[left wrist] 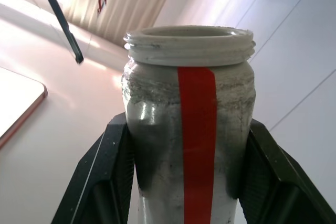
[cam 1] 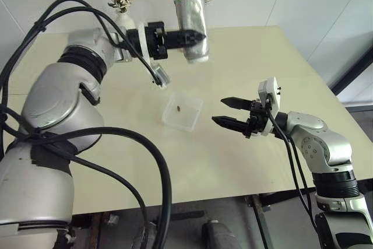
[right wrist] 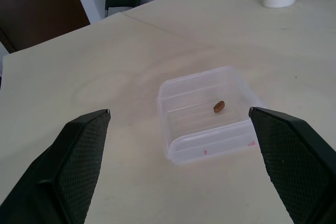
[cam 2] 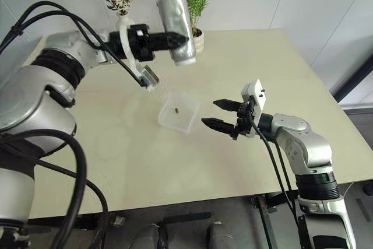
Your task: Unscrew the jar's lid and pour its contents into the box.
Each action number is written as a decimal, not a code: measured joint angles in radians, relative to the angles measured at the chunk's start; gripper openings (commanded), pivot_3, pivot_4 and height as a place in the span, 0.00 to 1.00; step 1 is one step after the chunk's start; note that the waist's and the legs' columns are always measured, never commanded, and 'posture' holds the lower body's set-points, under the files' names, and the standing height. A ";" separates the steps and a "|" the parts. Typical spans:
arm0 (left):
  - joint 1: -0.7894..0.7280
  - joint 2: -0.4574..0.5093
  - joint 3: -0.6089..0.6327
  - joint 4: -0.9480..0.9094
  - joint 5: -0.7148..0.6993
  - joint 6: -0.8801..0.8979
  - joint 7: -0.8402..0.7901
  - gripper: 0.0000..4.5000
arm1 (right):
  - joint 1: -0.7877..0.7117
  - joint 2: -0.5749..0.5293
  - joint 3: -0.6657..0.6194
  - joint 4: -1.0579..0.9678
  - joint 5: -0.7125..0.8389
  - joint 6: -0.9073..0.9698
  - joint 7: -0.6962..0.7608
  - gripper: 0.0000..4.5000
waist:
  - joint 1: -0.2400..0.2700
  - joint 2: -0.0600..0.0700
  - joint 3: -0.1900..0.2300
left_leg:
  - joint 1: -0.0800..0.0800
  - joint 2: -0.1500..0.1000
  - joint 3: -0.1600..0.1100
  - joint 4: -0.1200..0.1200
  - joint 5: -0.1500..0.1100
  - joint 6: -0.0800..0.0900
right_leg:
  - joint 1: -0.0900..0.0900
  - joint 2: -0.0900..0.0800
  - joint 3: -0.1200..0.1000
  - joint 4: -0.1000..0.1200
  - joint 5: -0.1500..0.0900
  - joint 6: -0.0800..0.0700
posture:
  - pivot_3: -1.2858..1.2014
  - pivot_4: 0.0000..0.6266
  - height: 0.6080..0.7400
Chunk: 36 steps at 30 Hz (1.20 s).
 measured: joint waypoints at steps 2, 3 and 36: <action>0.026 0.033 0.090 0.001 -0.111 -0.140 -0.104 0.48 | 0.001 0.000 0.000 0.000 0.000 0.000 0.000 0.99 | 0.001 0.000 0.000 | 0.001 0.000 0.000 0.000 0.000 0.000 | 0.001 0.000 0.000 0.000 0.000 0.000 | 0.52 0.24 1.00; 0.046 0.046 0.139 0.003 -0.168 -0.195 -0.163 0.48 | 0.002 0.000 0.000 0.000 0.000 0.000 0.000 0.99 | 0.001 0.000 0.000 | 0.002 0.000 0.000 0.001 0.000 0.000 | 0.002 0.000 0.000 0.000 0.000 0.000 | 0.52 0.24 1.00; 1.184 -0.068 1.501 -0.799 -1.767 0.649 -1.519 0.48 | -0.075 0.039 0.081 -0.064 -0.071 -0.183 0.097 0.99 | -0.024 -0.004 -0.003 | 0.009 0.002 -0.002 0.007 0.003 0.008 | 0.011 0.001 -0.002 0.004 0.009 0.000 | 0.52 0.24 1.00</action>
